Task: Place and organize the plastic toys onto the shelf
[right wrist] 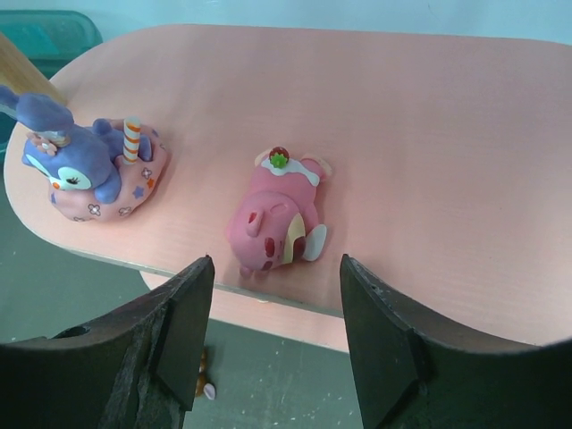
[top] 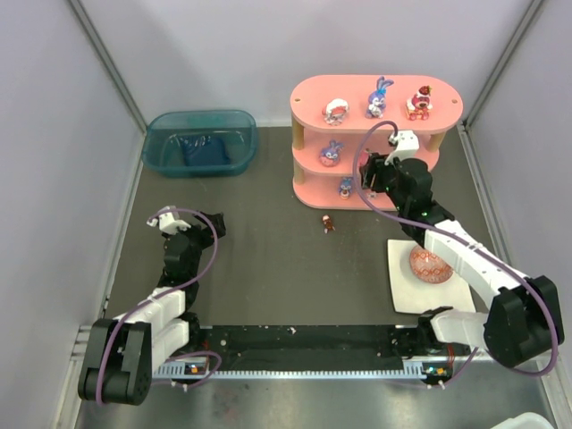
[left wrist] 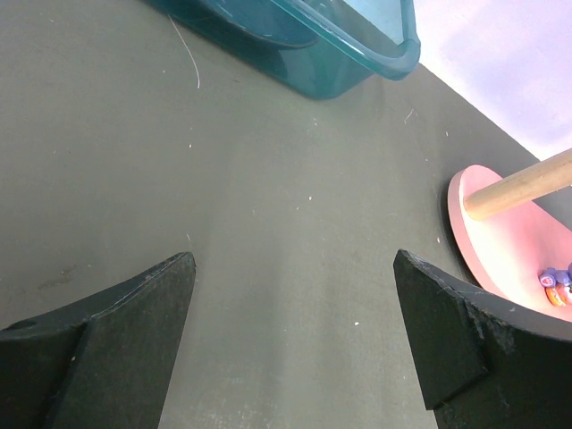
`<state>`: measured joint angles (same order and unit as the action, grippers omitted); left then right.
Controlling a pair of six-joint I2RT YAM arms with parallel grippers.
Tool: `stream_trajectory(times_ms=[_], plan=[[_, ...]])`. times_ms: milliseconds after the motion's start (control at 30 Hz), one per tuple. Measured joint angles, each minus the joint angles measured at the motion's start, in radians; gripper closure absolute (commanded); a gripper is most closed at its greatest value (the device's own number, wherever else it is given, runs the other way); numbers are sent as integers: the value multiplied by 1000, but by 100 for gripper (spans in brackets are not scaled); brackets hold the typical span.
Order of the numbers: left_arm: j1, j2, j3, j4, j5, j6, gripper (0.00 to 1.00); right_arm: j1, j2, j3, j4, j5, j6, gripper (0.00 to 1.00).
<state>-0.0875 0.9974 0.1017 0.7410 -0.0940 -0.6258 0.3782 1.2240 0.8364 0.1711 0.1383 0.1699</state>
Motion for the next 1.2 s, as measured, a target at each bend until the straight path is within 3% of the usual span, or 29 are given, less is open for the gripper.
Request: stream_trajectory(times_ms=[367, 667, 900, 1033, 1200], plan=[[0, 0, 0, 0, 0, 0, 2, -2, -83, -18, 2, -8, 9, 41], [0, 0, 0, 0, 0, 0, 2, 12, -217, -133, -7, -27, 78, 37], [0, 0, 0, 0, 0, 0, 2, 184, -320, -242, -14, 23, 142, 34], [0, 0, 0, 0, 0, 0, 2, 243, -295, -315, 32, 20, 183, 34], [0, -1, 0, 0, 0, 0, 2, 260, -138, -387, 116, -23, 206, 35]])
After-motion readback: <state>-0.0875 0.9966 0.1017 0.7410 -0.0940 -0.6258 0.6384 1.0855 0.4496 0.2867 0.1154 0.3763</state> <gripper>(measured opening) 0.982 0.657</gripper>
